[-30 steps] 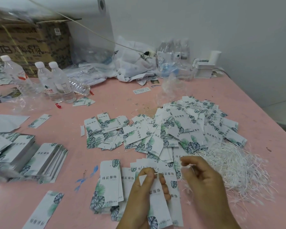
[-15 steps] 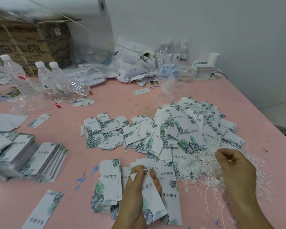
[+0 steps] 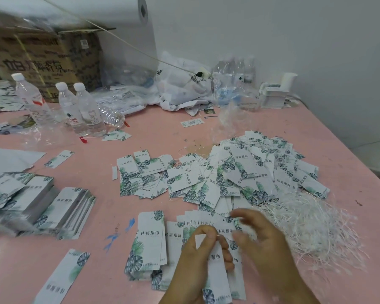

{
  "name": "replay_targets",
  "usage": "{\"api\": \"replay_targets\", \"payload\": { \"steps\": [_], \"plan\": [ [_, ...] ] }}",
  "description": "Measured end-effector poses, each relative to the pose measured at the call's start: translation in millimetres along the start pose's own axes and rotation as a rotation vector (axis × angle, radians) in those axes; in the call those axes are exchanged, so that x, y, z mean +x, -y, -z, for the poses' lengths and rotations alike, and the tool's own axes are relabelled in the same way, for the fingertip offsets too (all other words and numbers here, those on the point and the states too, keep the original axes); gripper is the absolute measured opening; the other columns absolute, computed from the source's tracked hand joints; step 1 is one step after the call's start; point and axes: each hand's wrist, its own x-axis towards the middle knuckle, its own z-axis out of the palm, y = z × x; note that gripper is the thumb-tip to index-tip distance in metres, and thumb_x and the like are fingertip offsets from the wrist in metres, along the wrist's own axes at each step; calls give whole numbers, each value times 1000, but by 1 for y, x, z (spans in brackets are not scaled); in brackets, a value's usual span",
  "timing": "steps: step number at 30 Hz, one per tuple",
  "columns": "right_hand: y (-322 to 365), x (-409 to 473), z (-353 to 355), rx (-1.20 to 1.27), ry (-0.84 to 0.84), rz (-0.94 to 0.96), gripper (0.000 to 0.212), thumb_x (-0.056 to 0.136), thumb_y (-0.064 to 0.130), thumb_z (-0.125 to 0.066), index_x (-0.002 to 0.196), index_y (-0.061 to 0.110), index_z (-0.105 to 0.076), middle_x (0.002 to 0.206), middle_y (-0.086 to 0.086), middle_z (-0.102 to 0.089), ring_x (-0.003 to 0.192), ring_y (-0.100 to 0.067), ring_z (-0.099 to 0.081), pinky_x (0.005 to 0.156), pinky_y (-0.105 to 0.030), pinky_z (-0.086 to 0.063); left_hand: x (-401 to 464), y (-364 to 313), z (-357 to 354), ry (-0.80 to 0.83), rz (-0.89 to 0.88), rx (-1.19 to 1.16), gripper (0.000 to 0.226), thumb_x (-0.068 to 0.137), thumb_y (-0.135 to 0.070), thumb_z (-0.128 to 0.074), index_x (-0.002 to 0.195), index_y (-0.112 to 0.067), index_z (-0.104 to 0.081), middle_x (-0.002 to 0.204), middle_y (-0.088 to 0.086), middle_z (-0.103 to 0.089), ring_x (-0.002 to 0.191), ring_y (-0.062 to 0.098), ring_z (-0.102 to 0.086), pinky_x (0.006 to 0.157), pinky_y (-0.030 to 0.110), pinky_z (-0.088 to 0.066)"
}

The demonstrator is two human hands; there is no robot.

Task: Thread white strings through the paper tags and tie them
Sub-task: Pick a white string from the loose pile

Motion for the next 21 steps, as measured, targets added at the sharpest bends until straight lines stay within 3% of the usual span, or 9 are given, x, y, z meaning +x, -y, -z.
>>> {"api": "replay_targets", "payload": {
  "steps": [2,5,10,13,17,19,21],
  "plan": [
    [-1,-2,-15,32,102,12,35,79,32,-72,111,42,-64,111,19,-66,106,1,-59,80,-18,-48,0,1,2,-4,-37,105,15,81,-30,-65,78,-15,-63,72,20,-66,57,27,-64,52,30,-54],
    [-2,0,-22,28,51,105,25,77,32,-69,102,35,-69,104,10,-66,102,-13,-62,86,-29,-50,2,2,3,-22,-41,127,20,82,-28,-63,82,-9,-58,72,18,-67,59,25,-66,52,31,-55],
    [-4,1,-23,-126,-69,227,15,80,18,-70,88,30,-72,86,12,-65,85,-13,-65,73,-29,-52,5,4,3,-16,4,67,15,78,-22,-66,80,-10,-59,72,18,-67,61,26,-67,51,36,-57],
    [-3,-1,-26,-226,-145,291,11,80,14,-72,83,25,-74,81,14,-64,81,-8,-64,69,-22,-50,5,4,2,-10,-20,83,16,77,-20,-64,82,-7,-58,67,16,-66,56,24,-67,47,32,-55],
    [4,-4,-23,149,-137,34,32,87,-5,-64,75,25,-67,67,7,-66,58,1,-60,51,-10,-47,4,3,0,-7,8,8,27,84,-22,-56,99,-1,-64,75,25,-67,57,31,-66,48,34,-55],
    [8,-4,-21,315,-135,-18,27,89,-11,-56,77,12,-63,60,5,-64,49,-1,-55,46,-9,-44,3,2,-2,6,35,-120,36,81,-16,-48,108,5,-61,77,30,-63,57,34,-62,50,38,-56],
    [10,-4,-20,427,-133,-56,22,90,-14,-52,78,3,-59,57,2,-64,49,-2,-55,45,-14,-45,0,4,-1,35,6,-100,34,86,-3,-37,110,9,-58,79,32,-64,59,36,-63,52,40,-57]
  ]
}}
